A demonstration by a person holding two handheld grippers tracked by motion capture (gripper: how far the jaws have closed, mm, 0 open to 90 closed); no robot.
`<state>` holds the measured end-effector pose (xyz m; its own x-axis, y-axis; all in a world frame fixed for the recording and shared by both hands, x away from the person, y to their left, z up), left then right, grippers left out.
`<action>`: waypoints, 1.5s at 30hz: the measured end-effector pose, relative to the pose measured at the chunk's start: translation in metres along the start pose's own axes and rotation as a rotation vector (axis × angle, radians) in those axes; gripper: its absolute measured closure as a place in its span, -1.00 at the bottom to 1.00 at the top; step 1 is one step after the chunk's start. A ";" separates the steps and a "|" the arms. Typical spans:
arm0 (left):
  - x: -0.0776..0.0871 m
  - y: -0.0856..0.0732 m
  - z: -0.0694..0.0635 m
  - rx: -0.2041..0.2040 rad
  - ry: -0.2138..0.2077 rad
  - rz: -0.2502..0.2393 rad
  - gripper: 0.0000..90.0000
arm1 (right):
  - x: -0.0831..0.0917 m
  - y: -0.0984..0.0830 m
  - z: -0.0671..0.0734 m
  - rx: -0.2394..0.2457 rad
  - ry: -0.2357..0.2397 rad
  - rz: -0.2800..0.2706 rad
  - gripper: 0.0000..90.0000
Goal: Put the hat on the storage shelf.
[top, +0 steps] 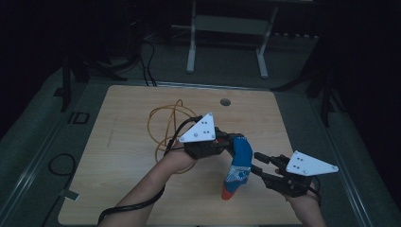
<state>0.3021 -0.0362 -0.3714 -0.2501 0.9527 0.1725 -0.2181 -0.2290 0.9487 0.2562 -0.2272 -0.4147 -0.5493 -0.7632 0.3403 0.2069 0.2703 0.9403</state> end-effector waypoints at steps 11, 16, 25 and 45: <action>-0.002 0.002 -0.002 0.014 0.000 -0.009 0.95 | -0.008 0.002 0.008 0.001 0.030 0.007 0.61; 0.001 0.000 0.001 0.018 0.021 0.003 0.94 | -0.005 0.005 0.005 -0.009 -0.015 -0.011 1.00; 0.011 -0.003 0.003 0.024 0.037 0.028 0.94 | 0.009 0.014 -0.003 -0.024 -0.074 -0.053 1.00; 0.034 -0.003 -0.006 -0.025 0.110 0.157 0.21 | 0.022 0.033 -0.008 -0.019 -0.083 -0.086 1.00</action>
Point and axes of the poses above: each handheld gripper's, and its own axes: x roughly backward along the jaws, y roughly out of its top, z roughly to its left, the point moved 5 cm from there along -x, roughly forward along the jaws, and after that the axes turned 6 degrees about -x, right-handed, at the moved point
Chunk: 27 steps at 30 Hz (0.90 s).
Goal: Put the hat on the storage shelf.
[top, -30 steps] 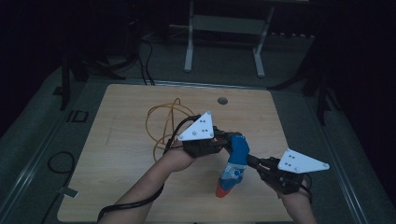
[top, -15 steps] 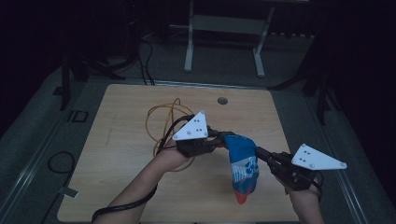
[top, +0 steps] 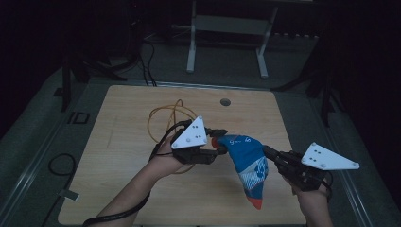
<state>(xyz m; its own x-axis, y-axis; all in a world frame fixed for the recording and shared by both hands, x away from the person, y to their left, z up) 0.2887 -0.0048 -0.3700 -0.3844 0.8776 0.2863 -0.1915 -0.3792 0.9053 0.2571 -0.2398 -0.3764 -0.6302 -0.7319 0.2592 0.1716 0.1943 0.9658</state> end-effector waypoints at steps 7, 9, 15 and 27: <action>0.030 -0.009 0.002 0.028 0.063 0.031 0.06 | 0.003 0.005 -0.003 -0.005 -0.011 -0.013 1.00; 0.039 -0.013 0.002 0.044 0.074 0.032 -0.03 | 0.003 0.006 -0.004 -0.006 -0.015 -0.013 1.00; 0.070 -0.037 0.000 0.097 0.119 0.038 -0.14 | 0.001 0.010 -0.007 -0.010 -0.025 -0.018 1.00; 0.122 -0.086 -0.011 0.184 0.238 0.027 -0.59 | -0.015 0.042 -0.011 0.009 -0.029 -0.053 1.00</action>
Point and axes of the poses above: each handheld gripper's, and its own axes: x roughly backward along the jaws, y roughly out of its top, z roughly to its left, the point moved 5 cm from there along -x, roughly forward along the jaws, and after that the axes turned 6 degrees about -x, right-handed, at the moved point
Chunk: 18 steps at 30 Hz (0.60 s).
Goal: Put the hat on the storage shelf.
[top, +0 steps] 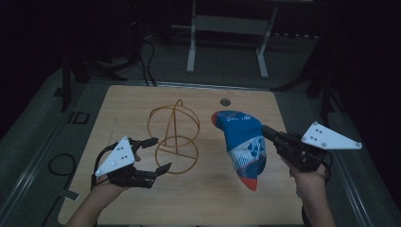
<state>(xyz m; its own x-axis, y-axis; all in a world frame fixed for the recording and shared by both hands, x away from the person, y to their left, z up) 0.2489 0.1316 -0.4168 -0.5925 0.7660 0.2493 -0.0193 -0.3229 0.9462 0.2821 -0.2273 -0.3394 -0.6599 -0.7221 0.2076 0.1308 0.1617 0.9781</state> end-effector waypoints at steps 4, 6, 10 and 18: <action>0.007 -0.024 0.002 0.020 0.069 0.026 -0.85 | -0.011 0.016 0.000 0.007 0.010 -0.010 1.00; 0.010 -0.037 0.003 0.046 0.100 0.036 -0.95 | -0.016 0.021 0.001 0.011 0.013 -0.012 1.00; 0.016 -0.067 0.004 0.085 0.169 0.056 -0.95 | -0.030 0.034 0.003 0.016 0.022 -0.017 1.00; 0.023 -0.124 -0.001 0.152 0.276 0.080 -0.95 | -0.058 0.058 0.010 0.020 0.051 -0.021 1.00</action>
Point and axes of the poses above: each handheld gripper's, and its own axes: x roughly backward along the jaws, y roughly out of its top, z roughly to its left, the point moved 5 cm from there along -x, roughly forward along the jaws, and after that the axes turned 6 degrees about -x, right-handed, at the moved point
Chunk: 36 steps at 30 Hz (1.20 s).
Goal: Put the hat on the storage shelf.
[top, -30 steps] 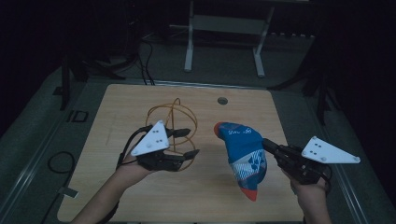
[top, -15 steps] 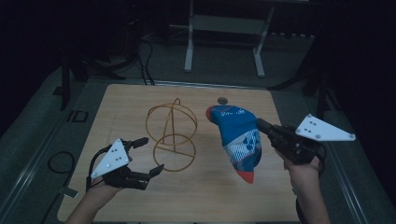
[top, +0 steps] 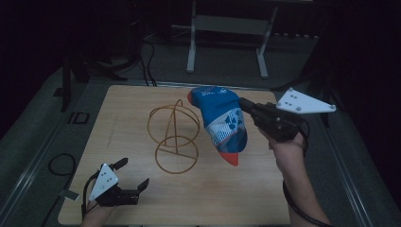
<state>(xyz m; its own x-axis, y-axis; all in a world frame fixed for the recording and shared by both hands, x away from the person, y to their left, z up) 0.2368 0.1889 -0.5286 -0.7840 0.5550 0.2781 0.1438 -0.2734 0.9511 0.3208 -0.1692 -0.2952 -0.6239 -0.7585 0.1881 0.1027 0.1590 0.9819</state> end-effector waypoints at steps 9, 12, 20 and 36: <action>0.008 -0.038 0.002 0.056 0.061 0.030 -0.94 | -0.042 0.024 0.013 0.022 0.027 0.022 1.00; 0.010 -0.042 0.005 0.067 0.077 0.029 -0.94 | -0.057 0.029 0.018 0.028 0.036 0.030 1.00; 0.015 -0.045 0.010 0.068 0.103 0.013 -0.94 | -0.103 0.038 0.036 0.025 0.076 0.070 1.00; 0.019 -0.049 0.013 0.096 0.103 0.005 -0.94 | -0.165 0.008 0.060 0.066 0.113 0.223 1.00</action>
<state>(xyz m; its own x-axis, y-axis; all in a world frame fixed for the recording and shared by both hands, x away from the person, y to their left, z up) 0.2225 0.2235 -0.5682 -0.8404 0.4687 0.2722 0.2012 -0.1965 0.9596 0.3784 -0.0051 -0.3201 -0.5003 -0.7657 0.4042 0.1748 0.3680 0.9133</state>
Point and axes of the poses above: each handheld gripper's, and its own axes: x roughly backward along the jaws, y roughly out of its top, z roughly to its left, the point moved 5 cm from there along -x, roughly forward along the jaws, and after that the axes turned 6 degrees about -x, right-handed, at the moved point
